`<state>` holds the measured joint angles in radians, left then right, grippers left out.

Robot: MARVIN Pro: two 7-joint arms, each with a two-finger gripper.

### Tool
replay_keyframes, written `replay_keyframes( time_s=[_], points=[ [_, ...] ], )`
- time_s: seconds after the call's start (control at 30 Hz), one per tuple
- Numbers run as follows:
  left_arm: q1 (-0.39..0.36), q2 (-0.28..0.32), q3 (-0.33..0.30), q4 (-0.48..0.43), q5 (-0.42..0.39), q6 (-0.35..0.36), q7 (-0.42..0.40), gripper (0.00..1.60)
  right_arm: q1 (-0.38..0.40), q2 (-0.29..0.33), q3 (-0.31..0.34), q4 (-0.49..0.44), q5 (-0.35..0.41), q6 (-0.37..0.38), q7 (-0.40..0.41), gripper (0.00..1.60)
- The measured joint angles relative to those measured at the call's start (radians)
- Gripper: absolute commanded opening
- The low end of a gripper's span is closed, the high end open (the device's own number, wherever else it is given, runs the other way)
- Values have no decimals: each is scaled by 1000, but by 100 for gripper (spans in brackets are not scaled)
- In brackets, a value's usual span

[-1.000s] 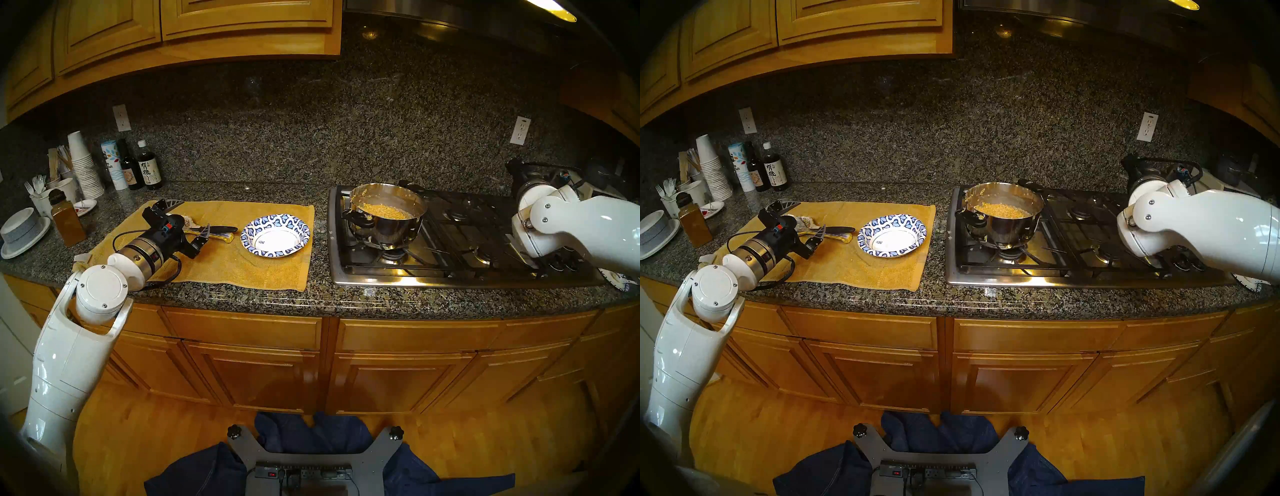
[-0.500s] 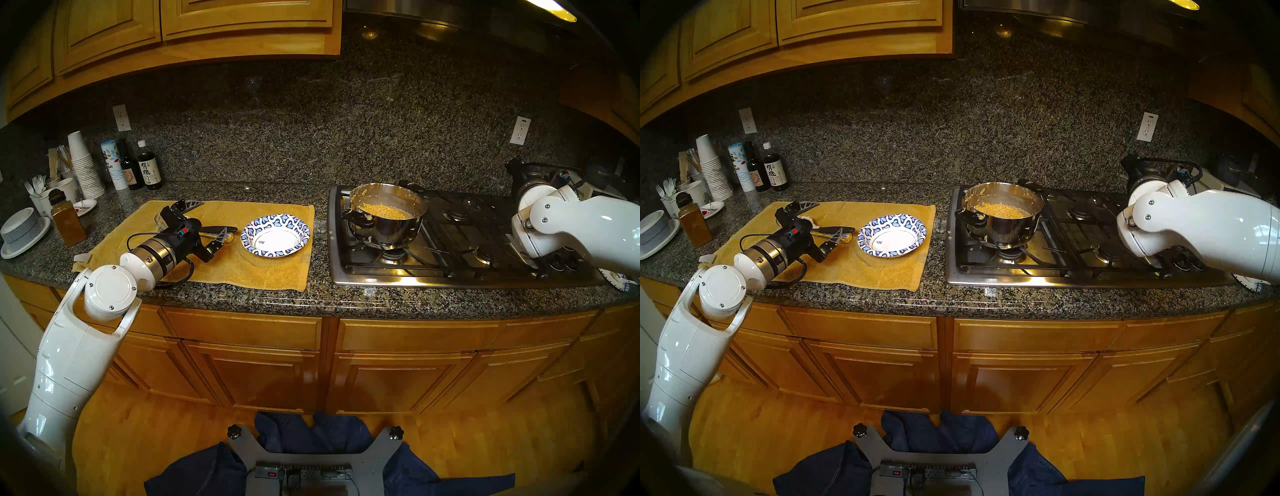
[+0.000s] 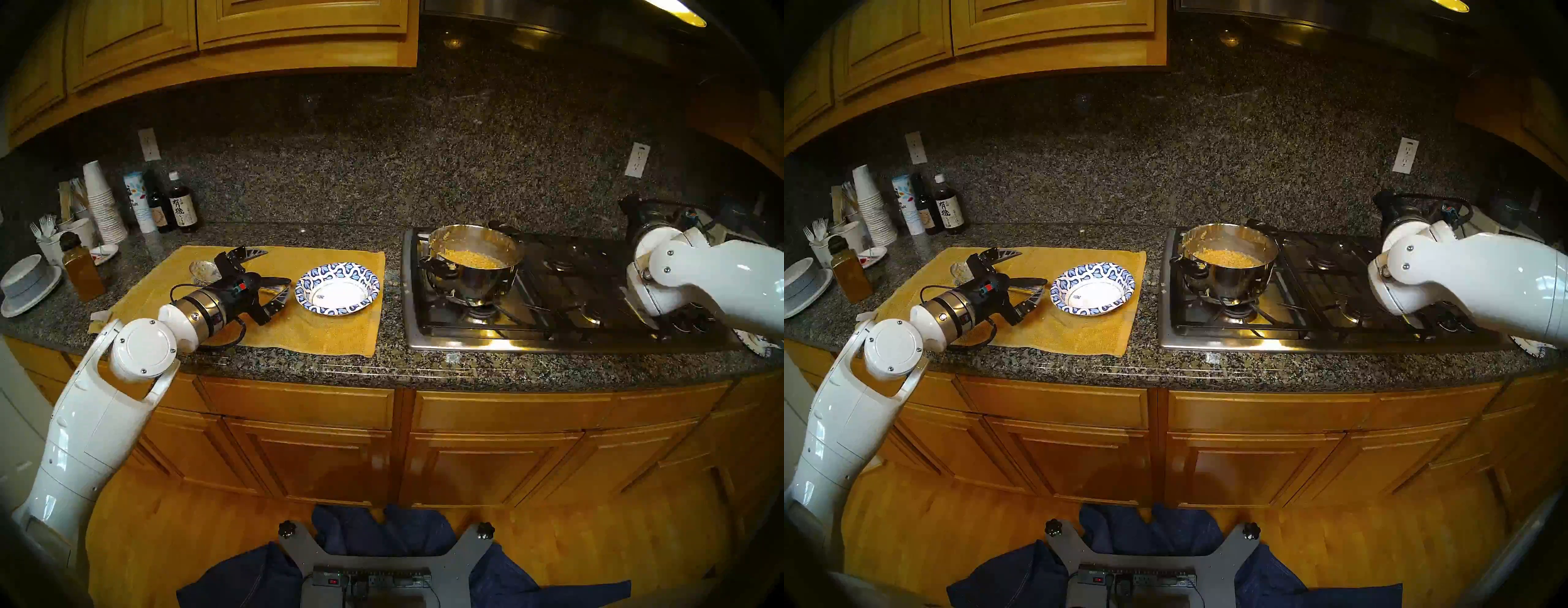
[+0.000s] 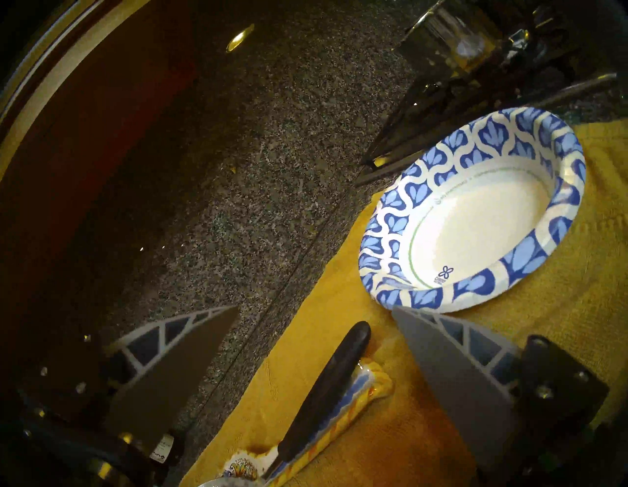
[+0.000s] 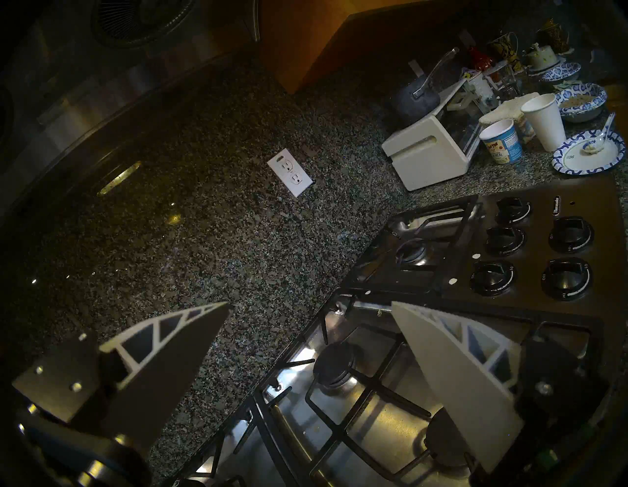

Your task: Scoop oatmeal into bowl

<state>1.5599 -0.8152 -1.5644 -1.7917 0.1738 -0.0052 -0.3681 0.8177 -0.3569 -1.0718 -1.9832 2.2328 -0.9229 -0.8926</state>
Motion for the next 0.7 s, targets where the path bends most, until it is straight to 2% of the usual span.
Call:
replay_keyframes(
  time_s=[0.43,0.7],
  points=[
    [-56,17,30,48,36,0,-50,160,0,-1,-1,0,1,-1,0,160],
    [-84,15,45,80,54,0,-54,160,1,-1,-2,0,2,-1,1,160]
  ],
)
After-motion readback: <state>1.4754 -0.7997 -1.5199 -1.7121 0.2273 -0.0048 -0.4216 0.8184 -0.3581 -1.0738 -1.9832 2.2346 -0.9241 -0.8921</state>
